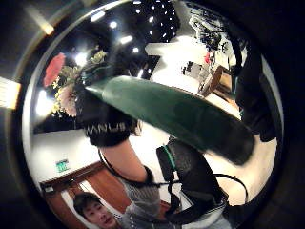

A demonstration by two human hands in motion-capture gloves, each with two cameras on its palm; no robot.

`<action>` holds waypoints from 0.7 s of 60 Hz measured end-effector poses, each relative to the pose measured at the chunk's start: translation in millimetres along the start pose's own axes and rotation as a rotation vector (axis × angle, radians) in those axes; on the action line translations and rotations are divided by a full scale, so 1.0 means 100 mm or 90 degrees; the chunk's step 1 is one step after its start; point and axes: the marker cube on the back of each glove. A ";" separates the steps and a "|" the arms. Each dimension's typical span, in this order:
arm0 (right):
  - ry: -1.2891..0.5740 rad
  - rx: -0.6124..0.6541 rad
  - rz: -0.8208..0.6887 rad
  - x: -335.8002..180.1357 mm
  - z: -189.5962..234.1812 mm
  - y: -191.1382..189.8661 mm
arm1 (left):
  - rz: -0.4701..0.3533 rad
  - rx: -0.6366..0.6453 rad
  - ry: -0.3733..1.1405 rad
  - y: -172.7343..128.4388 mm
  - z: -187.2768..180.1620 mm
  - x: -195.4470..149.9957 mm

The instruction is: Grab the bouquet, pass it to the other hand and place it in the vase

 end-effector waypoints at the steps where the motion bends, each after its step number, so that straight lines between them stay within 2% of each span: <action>1: -0.016 -0.013 0.001 -0.01 0.01 0.01 | 0.001 0.002 0.004 -0.06 -0.02 0.04; 5: -0.032 -0.042 -0.047 0.13 0.02 -0.03 | 0.006 0.007 0.009 -0.29 -0.10 0.20; 8: -0.018 -0.038 -0.064 0.31 0.00 -0.08 | 0.005 0.015 0.000 -0.34 -0.21 0.39; 11: -0.083 -0.045 -0.094 0.32 -0.01 -0.08 | 0.019 0.027 -0.011 -0.40 -0.29 0.56; 13: -0.109 -0.054 -0.062 0.36 -0.03 -0.06 | 0.032 0.037 -0.020 -0.49 -0.31 0.59; 17: -0.012 -0.044 0.105 0.73 -0.11 -0.08 | 0.058 0.058 -0.048 -0.74 -0.32 0.52; 22: -0.070 -0.033 0.077 0.75 -0.21 -0.20 | 0.092 0.083 -0.077 -1.03 -0.31 0.41; 25: -0.092 -0.031 0.105 0.79 -0.27 -0.25 | 0.101 0.094 -0.088 -1.20 -0.30 0.30; 29: -0.045 -0.013 0.155 0.96 -0.36 -0.32 | 0.093 0.101 -0.091 -1.29 -0.31 0.24; 33: -0.119 -0.021 0.105 0.92 -0.39 -0.39 | 0.081 0.103 -0.094 -1.39 -0.30 0.13; 37: -0.041 -0.014 0.220 1.10 -0.44 -0.37 | 0.066 0.095 -0.079 -1.54 -0.24 -0.06; 39: -0.003 -0.007 0.247 1.16 -0.47 -0.37 | 0.038 0.062 -0.052 -1.45 -0.26 -0.03; 42: -0.029 -0.020 0.243 1.11 -0.47 -0.37 | -0.065 0.028 -0.064 -1.26 -0.30 -0.03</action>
